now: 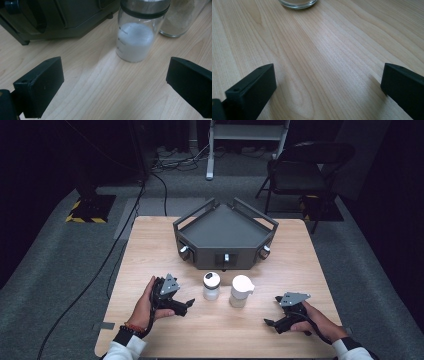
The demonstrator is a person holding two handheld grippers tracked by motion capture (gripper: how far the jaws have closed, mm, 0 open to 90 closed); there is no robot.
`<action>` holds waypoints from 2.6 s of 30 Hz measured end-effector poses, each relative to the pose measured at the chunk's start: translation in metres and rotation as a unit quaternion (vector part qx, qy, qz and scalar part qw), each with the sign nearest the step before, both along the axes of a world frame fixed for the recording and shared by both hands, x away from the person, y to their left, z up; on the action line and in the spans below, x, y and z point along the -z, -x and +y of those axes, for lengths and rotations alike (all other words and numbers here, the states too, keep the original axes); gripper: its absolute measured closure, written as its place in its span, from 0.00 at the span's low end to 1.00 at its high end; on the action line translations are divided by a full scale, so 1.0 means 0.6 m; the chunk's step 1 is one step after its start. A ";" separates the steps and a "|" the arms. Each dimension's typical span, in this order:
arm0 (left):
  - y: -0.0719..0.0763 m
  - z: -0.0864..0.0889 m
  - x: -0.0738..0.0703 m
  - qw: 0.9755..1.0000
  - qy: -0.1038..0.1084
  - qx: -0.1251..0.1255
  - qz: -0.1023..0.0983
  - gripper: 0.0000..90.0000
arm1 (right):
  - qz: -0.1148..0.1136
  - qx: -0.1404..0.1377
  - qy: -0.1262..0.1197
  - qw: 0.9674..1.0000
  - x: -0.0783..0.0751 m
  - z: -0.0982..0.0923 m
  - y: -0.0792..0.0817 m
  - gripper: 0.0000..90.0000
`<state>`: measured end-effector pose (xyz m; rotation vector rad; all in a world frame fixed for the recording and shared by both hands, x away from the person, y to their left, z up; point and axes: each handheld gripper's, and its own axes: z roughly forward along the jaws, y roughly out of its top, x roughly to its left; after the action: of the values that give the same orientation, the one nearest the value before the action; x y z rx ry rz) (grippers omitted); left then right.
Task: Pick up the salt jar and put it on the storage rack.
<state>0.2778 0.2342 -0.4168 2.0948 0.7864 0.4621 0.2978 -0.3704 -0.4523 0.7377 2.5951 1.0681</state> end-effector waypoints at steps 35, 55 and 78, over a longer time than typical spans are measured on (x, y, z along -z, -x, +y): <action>-0.070 -0.061 -0.014 0.998 0.018 0.057 0.005 0.01 | 0.000 0.000 0.000 1.000 0.000 0.000 0.000 0.00; -0.106 -0.095 0.015 0.997 0.025 0.069 0.028 0.01 | 0.000 -0.001 0.000 1.000 0.000 0.000 0.000 0.00; -0.111 -0.087 0.060 0.995 0.077 0.063 0.026 0.32 | 0.000 -0.003 0.000 1.000 0.000 -0.001 -0.001 0.00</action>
<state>0.3445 0.1822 -0.4527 2.0058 0.6918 0.2713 0.2986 -0.3707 -0.4524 0.7309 2.5975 1.0703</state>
